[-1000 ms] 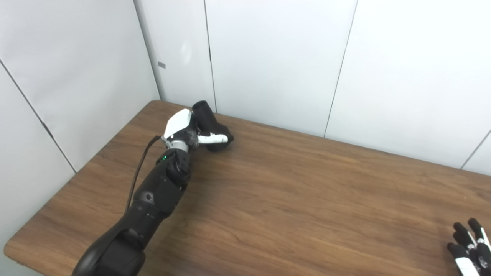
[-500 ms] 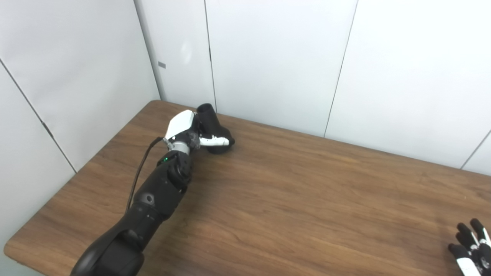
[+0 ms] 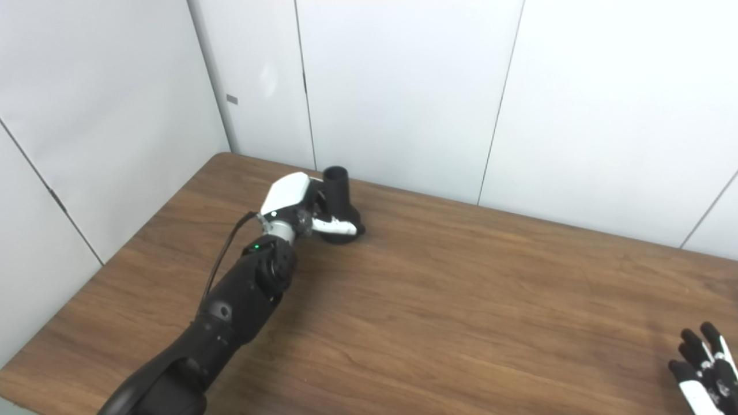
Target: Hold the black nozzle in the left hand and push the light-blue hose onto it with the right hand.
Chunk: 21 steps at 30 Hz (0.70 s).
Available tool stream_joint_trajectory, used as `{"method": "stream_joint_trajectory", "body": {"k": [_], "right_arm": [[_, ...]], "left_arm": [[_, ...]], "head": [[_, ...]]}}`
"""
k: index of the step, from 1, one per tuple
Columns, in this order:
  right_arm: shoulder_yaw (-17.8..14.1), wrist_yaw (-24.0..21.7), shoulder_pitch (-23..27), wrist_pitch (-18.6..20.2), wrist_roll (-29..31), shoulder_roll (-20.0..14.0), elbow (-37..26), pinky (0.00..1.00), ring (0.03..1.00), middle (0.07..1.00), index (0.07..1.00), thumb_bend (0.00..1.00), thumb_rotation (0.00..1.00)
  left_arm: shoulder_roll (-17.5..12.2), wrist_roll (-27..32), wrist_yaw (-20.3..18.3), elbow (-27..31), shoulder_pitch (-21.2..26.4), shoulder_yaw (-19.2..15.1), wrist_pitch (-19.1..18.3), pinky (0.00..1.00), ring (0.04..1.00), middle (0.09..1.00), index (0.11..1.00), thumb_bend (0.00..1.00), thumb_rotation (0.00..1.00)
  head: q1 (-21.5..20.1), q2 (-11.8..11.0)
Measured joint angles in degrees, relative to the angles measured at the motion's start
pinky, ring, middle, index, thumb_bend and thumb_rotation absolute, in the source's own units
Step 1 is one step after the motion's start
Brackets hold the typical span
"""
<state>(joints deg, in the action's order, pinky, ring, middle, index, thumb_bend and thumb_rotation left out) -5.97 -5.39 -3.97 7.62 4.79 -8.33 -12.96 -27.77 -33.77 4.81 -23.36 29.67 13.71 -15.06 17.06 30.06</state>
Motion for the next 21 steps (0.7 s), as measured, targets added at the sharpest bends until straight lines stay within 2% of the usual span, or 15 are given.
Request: {"method": "stream_joint_trajectory", "body": {"k": [5, 11, 14, 15, 17, 21], "right_arm": [[-0.07, 0.94, 0.15, 0.06, 0.00, 0.70, -0.21, 0.93, 0.971, 0.953, 1.000, 0.54, 0.61], [0.01, 1.92, 0.41, 0.42, -0.65, 1.71, -0.32, 0.92, 0.962, 0.943, 1.000, 0.55, 0.60], [0.00, 2.03, 0.45, 0.54, -0.53, 1.74, -0.34, 0.93, 0.965, 0.946, 1.000, 0.59, 0.61], [-0.04, 2.02, 0.44, 0.68, -0.33, 1.72, -0.36, 0.93, 0.969, 0.951, 1.000, 0.60, 0.61], [-0.09, 1.98, 0.43, 0.87, 0.11, 1.72, -0.45, 0.92, 0.964, 0.947, 1.000, 0.62, 0.60], [-0.16, 2.16, 0.36, 1.36, -0.73, 1.60, -1.51, 0.89, 0.950, 0.943, 1.000, 0.62, 0.62]], "left_arm": [[0.12, -0.37, -0.78, 4.83, -3.13, 0.16, -0.01, 0.76, 0.667, 0.526, 0.464, 0.52, 0.00], [0.71, -2.44, -2.80, 12.52, -6.78, 0.65, -2.02, 0.69, 0.630, 0.495, 0.485, 0.52, 0.00], [1.41, -3.19, -3.83, 16.12, -8.55, 0.62, -3.14, 0.63, 0.605, 0.455, 0.500, 0.53, 0.00], [1.70, -3.30, -4.40, 17.33, -9.06, 0.62, -3.67, 0.58, 0.560, 0.434, 0.503, 0.52, 0.00], [2.30, -3.66, -5.88, 20.40, -10.22, 0.61, -4.93, 0.59, 0.550, 0.442, 0.504, 0.52, 0.00], [3.26, -4.75, -9.07, 24.70, -11.69, 1.09, -6.80, 0.67, 0.604, 0.482, 0.491, 0.53, 0.00]], "head": [[-1.93, 0.62], [-5.10, 1.67], [-7.12, 2.37], [-7.73, 2.64], [-8.44, 2.90], [-10.63, 3.60]]}}
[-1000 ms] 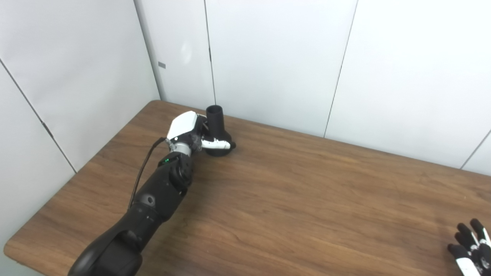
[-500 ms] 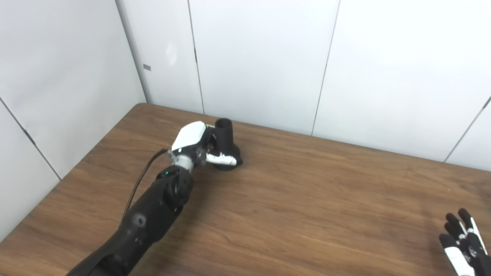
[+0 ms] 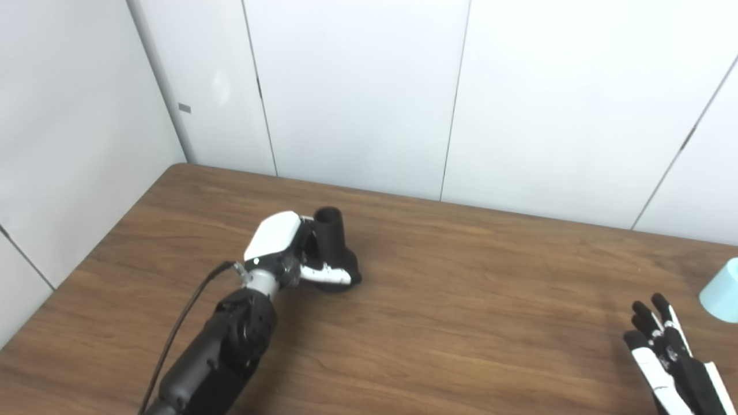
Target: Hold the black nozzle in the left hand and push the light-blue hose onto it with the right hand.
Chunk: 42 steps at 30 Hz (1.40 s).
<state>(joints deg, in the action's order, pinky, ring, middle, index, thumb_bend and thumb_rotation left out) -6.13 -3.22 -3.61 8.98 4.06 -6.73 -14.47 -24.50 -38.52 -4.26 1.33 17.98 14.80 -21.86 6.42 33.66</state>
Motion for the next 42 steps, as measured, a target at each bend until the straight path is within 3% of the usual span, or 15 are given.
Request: {"method": "stream_joint_trajectory", "body": {"k": [8, 12, 16, 23, 30, 35, 42], "right_arm": [[-0.34, 0.46, -0.08, 0.10, -1.92, -0.24, -1.34, 0.85, 0.934, 0.930, 1.000, 0.65, 0.69], [-0.57, 0.76, -0.07, 0.10, -1.82, -0.15, -1.82, 0.88, 0.942, 0.933, 0.990, 0.65, 0.64], [-0.70, 0.95, -0.06, 0.13, -1.12, 0.00, -2.90, 0.86, 0.930, 0.927, 0.992, 0.65, 0.67], [-0.71, 1.52, -0.04, 2.46, -2.20, 0.00, -5.17, 0.89, 0.930, 0.923, 0.990, 0.65, 0.67], [-0.91, 1.88, 0.03, 3.53, -3.59, -0.25, -6.88, 0.84, 0.915, 0.919, 0.987, 0.66, 0.71], [-1.70, 1.78, 0.03, 4.21, -2.86, -0.35, -6.99, 0.88, 0.931, 0.930, 0.992, 0.67, 0.70], [-2.62, 1.71, 0.31, 5.37, -1.17, -0.43, -8.15, 0.88, 0.921, 0.902, 0.963, 0.67, 0.65]], "left_arm": [[2.03, -1.55, -1.37, 4.81, -2.89, 1.36, 1.19, 0.76, 0.619, 0.450, 0.518, 0.52, 0.00], [2.83, -3.48, -2.81, 6.91, -3.84, 2.68, 1.64, 0.78, 0.634, 0.469, 0.501, 0.52, 0.00], [4.20, -4.54, -4.64, 9.96, -5.24, 3.14, 1.49, 0.84, 0.646, 0.483, 0.493, 0.52, 0.00], [6.84, -8.86, -7.43, 13.56, -6.77, 5.43, 0.28, 0.84, 0.659, 0.491, 0.487, 0.52, 0.00], [7.44, -13.41, -7.39, 13.63, -6.90, 8.41, 4.14, 0.81, 0.647, 0.484, 0.492, 0.53, 0.00], [8.33, -15.39, -7.27, 13.54, -7.06, 9.86, 6.87, 0.81, 0.629, 0.468, 0.503, 0.52, 0.00], [10.52, -17.55, -7.28, 13.40, -7.58, 10.49, 7.46, 0.81, 0.624, 0.457, 0.507, 0.52, 0.00]], "head": [[-3.08, 1.06], [-5.10, 1.58], [-6.51, 2.02], [-8.35, 3.16], [-8.80, 4.04], [-8.88, 4.92], [-9.41, 5.89]]}}
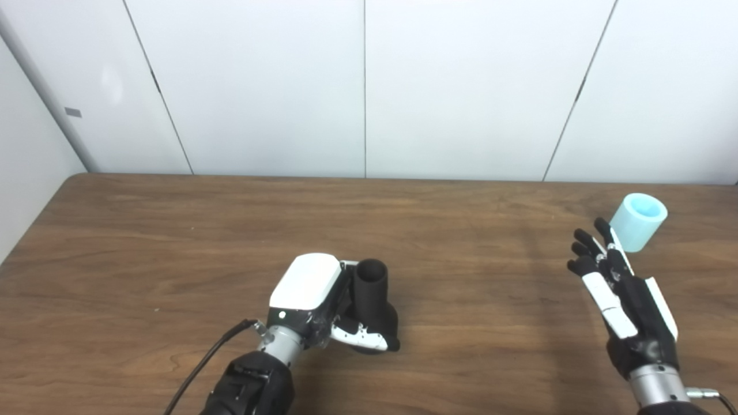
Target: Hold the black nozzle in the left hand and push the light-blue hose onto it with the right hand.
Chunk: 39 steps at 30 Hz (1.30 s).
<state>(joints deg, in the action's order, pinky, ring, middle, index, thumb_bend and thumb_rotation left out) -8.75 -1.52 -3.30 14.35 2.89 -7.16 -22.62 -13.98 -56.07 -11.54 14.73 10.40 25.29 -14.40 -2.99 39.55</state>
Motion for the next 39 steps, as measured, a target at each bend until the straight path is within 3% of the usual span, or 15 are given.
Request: {"method": "stream_joint_trajectory", "body": {"k": [8, 15, 18, 21, 24, 28, 32, 34, 37, 39], "right_arm": [[-1.34, 0.03, 1.98, 1.54, 1.01, -1.94, -1.34, 0.88, 0.911, 0.895, 0.937, 0.71, 0.66], [-3.53, 0.79, 5.90, 3.33, 0.08, -4.38, -2.95, 0.82, 0.871, 0.882, 0.882, 0.68, 0.54], [-3.71, 0.81, 8.51, 3.63, -1.66, -7.01, -3.40, 0.76, 0.842, 0.867, 0.864, 0.67, 0.49], [-4.12, 1.20, 11.79, 4.65, -3.79, -9.07, -3.39, 0.78, 0.848, 0.863, 0.852, 0.67, 0.45], [-3.41, 1.33, 15.11, 6.94, -8.38, -11.70, -3.30, 0.81, 0.855, 0.866, 0.847, 0.67, 0.47], [-2.78, 0.52, 19.35, 8.38, -11.65, -16.43, -0.65, 0.76, 0.822, 0.825, 0.784, 0.72, 0.31], [-2.51, -1.52, 21.71, 9.37, -12.62, -20.64, 3.46, 0.77, 0.819, 0.810, 0.752, 0.77, 0.27], [-1.89, -2.18, 22.22, 10.96, -13.63, -21.54, 3.73, 0.78, 0.828, 0.813, 0.746, 0.78, 0.23], [-0.39, -4.11, 23.83, 12.43, -15.00, -21.73, 5.70, 0.79, 0.835, 0.817, 0.738, 0.79, 0.21], [0.95, -5.87, 24.74, 12.56, -18.17, -22.36, 7.25, 0.84, 0.867, 0.843, 0.743, 0.82, 0.27]], "left_arm": [[0.84, -1.81, 0.33, 0.01, -0.75, -0.15, 0.38, 0.81, 0.619, 0.461, 0.504, 0.52, 0.00], [0.86, -1.96, 0.31, 0.05, -1.38, -0.92, 2.04, 0.81, 0.619, 0.467, 0.499, 0.53, 0.00], [0.86, -1.85, 0.05, 0.07, -1.44, -1.35, 2.23, 0.81, 0.625, 0.472, 0.497, 0.53, 0.00], [0.83, -1.09, -0.44, 0.14, -1.47, -2.04, 2.27, 0.82, 0.637, 0.477, 0.494, 0.53, 0.00], [0.80, -0.87, -0.99, 0.34, -1.48, -2.29, 2.27, 0.83, 0.643, 0.483, 0.490, 0.53, 0.00], [0.57, -0.76, -1.09, 0.39, -1.53, -2.53, 2.60, 0.81, 0.635, 0.476, 0.494, 0.53, 0.00], [0.18, 0.13, -1.74, 0.41, -1.70, -3.57, 3.54, 0.81, 0.635, 0.480, 0.492, 0.53, 0.00], [-0.32, 0.50, -1.95, 0.42, -1.75, -4.17, 4.07, 0.81, 0.627, 0.474, 0.495, 0.53, 0.00], [-1.11, 1.61, -2.18, 0.42, -1.78, -5.19, 4.45, 0.80, 0.627, 0.479, 0.492, 0.53, 0.00], [-1.38, 1.98, -2.64, 0.42, -1.76, -5.72, 4.39, 0.77, 0.634, 0.484, 0.488, 0.53, 0.00]], "head": [[-1.76, 0.88], [-5.26, 1.14], [-7.29, 1.06], [-8.78, 1.06], [-9.67, 0.97], [-12.38, 0.79], [-16.24, 0.44], [-20.02, 0.18], [-22.49, 0.09], [-23.46, -0.09]]}}
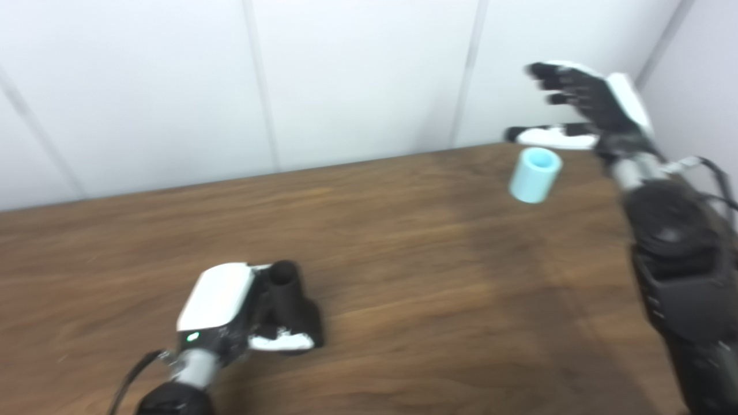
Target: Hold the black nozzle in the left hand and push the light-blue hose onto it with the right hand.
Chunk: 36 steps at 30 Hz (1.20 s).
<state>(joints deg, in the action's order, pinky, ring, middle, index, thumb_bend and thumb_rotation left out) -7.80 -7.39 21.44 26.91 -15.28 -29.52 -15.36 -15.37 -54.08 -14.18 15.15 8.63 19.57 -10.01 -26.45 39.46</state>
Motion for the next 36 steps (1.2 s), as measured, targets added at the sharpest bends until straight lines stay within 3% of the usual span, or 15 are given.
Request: {"method": "stream_joint_trajectory", "body": {"k": [1, 3, 6, 9, 14, 20, 24, 28, 36], "right_arm": [[1.19, -1.39, 0.43, 0.04, -2.80, -0.94, 0.94, 0.83, 0.860, 0.845, 0.746, 0.84, 0.30], [3.70, -4.34, 1.78, 0.09, -8.63, -3.16, 3.06, 0.63, 0.735, 0.746, 0.738, 0.89, 0.29], [6.53, -7.85, 4.21, 0.06, -14.48, -7.31, 6.77, 0.64, 0.778, 0.769, 0.748, 0.93, 0.26], [8.63, -9.54, 5.98, 0.03, -17.19, -9.90, 10.59, 0.61, 0.763, 0.744, 0.749, 0.95, 0.23], [12.98, -10.95, 6.71, -0.61, -19.79, -12.43, 16.52, 0.82, 0.917, 0.870, 0.784, 0.98, 0.25], [15.66, -11.71, 8.46, -1.48, -20.34, -12.91, 24.12, 0.90, 0.960, 0.911, 0.825, 0.97, 0.27], [18.32, -12.43, 10.24, -2.74, -21.43, -13.35, 27.78, 0.90, 0.956, 0.898, 0.820, 0.98, 0.25], [20.28, -12.99, 11.88, -2.84, -22.57, -13.32, 30.83, 0.96, 0.981, 0.897, 0.827, 1.00, 0.27], [21.33, -12.93, 12.15, -2.99, -23.38, -13.01, 32.19, 0.93, 0.969, 0.863, 0.820, 0.99, 0.22]], "left_arm": [[-0.10, 0.15, -0.19, 0.00, 0.05, -0.18, 0.00, 0.76, 0.634, 0.482, 0.489, 0.53, 0.00], [-0.34, 0.42, -0.29, 0.00, 0.08, -0.43, 0.18, 0.75, 0.629, 0.476, 0.493, 0.53, 0.00], [-0.62, 0.48, -0.34, -0.01, 0.19, -0.58, 0.83, 0.74, 0.625, 0.477, 0.492, 0.53, 0.00], [-0.71, 0.55, -0.40, 0.00, 0.19, -0.80, 1.19, 0.74, 0.627, 0.478, 0.491, 0.53, 0.00], [-0.71, 0.88, -0.69, 0.00, 0.20, -1.19, 1.43, 0.75, 0.613, 0.474, 0.494, 0.53, 0.00], [-0.71, 1.56, -1.52, 0.10, 0.18, -1.53, 1.45, 0.75, 0.615, 0.483, 0.488, 0.53, 0.00], [-0.70, 1.56, -1.57, 0.10, 0.17, -1.54, 1.71, 0.75, 0.608, 0.476, 0.492, 0.53, 0.00], [-0.70, 1.56, -1.70, 0.12, 0.17, -1.57, 1.75, 0.75, 0.615, 0.477, 0.491, 0.53, 0.00], [-0.70, 1.42, -1.96, 0.27, 0.17, -1.64, 1.71, 0.76, 0.624, 0.478, 0.491, 0.53, 0.00]], "head": [[-0.52, 0.00], [-0.88, -0.09], [-1.58, -0.35], [-2.02, -0.53], [-2.11, -0.53], [-1.76, -0.62], [-1.76, -0.53], [-1.76, -0.44], [-1.24, -0.18]]}}
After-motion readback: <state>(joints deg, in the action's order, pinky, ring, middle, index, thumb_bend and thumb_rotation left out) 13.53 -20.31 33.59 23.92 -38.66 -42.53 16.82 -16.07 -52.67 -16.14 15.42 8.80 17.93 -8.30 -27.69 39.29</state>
